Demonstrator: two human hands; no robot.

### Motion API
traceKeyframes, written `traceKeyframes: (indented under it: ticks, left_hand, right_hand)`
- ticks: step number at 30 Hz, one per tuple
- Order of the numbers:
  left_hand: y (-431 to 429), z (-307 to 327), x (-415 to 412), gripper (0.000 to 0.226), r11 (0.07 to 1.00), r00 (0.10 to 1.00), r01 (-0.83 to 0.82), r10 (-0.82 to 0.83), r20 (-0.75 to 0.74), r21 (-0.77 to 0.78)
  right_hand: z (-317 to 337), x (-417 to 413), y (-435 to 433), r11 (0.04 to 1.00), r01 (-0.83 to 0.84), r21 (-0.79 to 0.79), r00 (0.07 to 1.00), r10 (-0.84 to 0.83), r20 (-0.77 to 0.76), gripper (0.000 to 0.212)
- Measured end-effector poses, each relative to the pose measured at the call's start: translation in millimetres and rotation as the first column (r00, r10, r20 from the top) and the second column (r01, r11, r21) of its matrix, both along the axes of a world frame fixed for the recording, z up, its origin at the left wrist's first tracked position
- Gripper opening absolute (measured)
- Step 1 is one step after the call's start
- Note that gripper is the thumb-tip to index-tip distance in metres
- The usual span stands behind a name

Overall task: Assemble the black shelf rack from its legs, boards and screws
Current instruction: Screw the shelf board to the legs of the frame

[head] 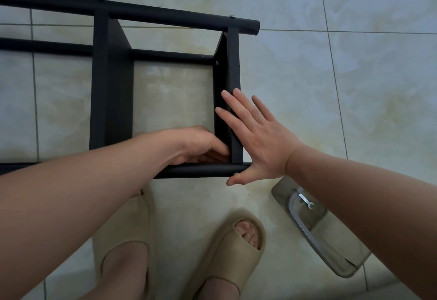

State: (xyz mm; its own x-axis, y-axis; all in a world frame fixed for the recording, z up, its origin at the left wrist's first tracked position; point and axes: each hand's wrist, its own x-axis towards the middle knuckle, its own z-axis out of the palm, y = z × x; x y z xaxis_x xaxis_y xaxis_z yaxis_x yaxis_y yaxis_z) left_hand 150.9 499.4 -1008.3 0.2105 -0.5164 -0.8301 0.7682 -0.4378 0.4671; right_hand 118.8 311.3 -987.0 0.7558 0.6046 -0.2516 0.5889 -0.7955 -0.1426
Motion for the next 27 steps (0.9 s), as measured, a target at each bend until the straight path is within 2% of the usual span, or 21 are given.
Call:
traceKeyframes:
  ticks: [10,23,27]
  left_hand:
    - [-0.2,0.2,-0.5,0.01,0.999,0.998,0.044,-0.043,0.036,-0.033]
    - [3.3,-7.4,-0.3,0.014,0.994,0.999,0.049,-0.048,0.016,-0.102]
    - [0.2,-7.7,0.0,0.01,0.993,0.993,0.091,-0.085,0.085,-0.075]
  right_hand:
    - [1.7,0.2,0.9,1.0,0.0,0.005,1.0,0.001,-0.002,0.132]
    - [3.3,0.4,0.8,1.0,0.006,-0.007,1.0,-0.006,-0.019,0.133]
    - [2.6,0.3,1.3,1.0,0.004,-0.008,1.0,-0.004,-0.016,0.133]
